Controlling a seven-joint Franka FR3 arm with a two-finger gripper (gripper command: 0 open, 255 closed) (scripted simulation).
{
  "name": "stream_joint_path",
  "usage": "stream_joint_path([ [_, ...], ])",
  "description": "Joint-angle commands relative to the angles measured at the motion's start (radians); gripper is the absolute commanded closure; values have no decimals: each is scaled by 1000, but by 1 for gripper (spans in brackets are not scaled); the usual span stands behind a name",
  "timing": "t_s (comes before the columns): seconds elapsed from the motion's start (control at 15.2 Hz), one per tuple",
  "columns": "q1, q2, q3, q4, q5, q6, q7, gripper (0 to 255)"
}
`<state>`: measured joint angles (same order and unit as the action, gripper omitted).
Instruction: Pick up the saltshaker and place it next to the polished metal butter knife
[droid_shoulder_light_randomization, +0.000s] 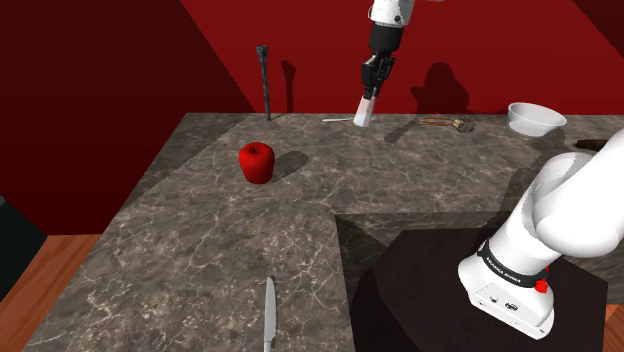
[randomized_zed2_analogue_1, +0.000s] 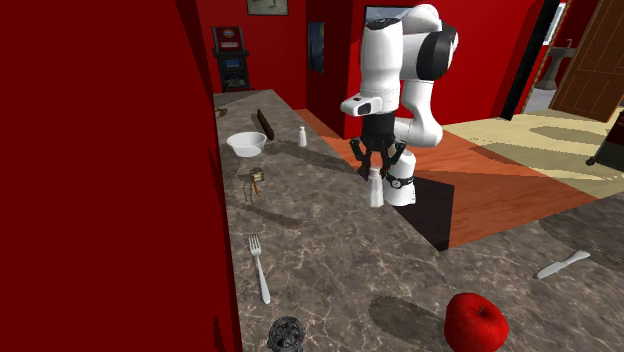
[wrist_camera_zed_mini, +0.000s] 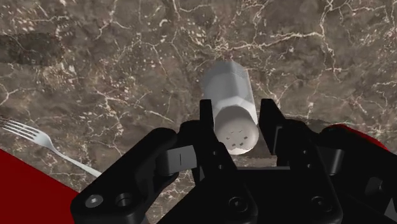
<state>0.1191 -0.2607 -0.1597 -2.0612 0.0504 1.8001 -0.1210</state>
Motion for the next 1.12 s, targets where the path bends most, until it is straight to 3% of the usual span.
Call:
stream_joint_path([
  [0.0,17,-46,32,-45,2,3,50,255],
  [0.53,84,-182,163,-173,41,9,233,255],
  [1.06,160,-255,306,-230,108,13,420,255],
])
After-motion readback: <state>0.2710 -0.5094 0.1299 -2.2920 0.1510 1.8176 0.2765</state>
